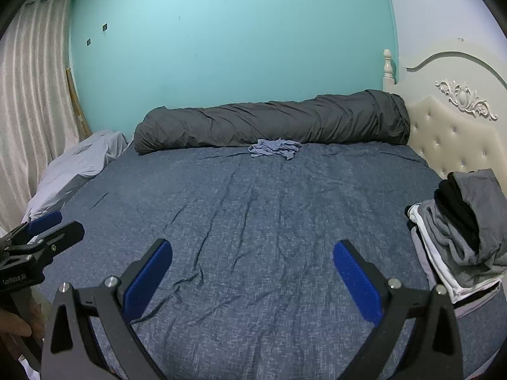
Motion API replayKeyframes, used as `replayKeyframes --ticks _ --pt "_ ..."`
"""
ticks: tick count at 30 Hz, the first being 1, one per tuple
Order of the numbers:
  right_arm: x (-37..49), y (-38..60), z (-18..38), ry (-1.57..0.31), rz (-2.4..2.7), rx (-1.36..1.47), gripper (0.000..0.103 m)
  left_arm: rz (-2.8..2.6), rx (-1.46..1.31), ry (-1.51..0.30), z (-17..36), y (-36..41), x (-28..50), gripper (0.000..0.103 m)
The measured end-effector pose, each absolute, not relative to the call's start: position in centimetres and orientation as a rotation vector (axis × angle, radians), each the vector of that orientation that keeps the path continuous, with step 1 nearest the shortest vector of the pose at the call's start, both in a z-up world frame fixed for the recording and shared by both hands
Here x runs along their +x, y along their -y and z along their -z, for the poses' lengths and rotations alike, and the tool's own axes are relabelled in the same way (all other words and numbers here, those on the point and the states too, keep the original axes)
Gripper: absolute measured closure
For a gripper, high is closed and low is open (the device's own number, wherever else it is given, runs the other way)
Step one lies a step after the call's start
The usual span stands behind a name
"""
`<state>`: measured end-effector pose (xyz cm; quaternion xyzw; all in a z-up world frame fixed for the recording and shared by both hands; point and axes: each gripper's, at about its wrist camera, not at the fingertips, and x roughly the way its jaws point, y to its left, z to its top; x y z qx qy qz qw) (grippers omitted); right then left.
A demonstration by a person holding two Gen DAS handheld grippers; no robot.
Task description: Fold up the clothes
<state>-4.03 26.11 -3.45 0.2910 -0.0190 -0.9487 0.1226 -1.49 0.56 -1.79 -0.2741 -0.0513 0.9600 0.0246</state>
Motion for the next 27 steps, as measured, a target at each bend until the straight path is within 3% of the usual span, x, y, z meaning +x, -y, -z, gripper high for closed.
replayKeyframes --ticks 16,27 --pt "-7.0 -27.1 5.2 0.034 2.766 0.898 0.001 -2.931 -0.914 0.253 3.5 0.0 -5.5 0.0" --pt "-18.0 -29.3 10.6 0.077 2.709 1.005 0.001 -2.983 -1.015 0.212 9.1 0.8 -17.9 0.0"
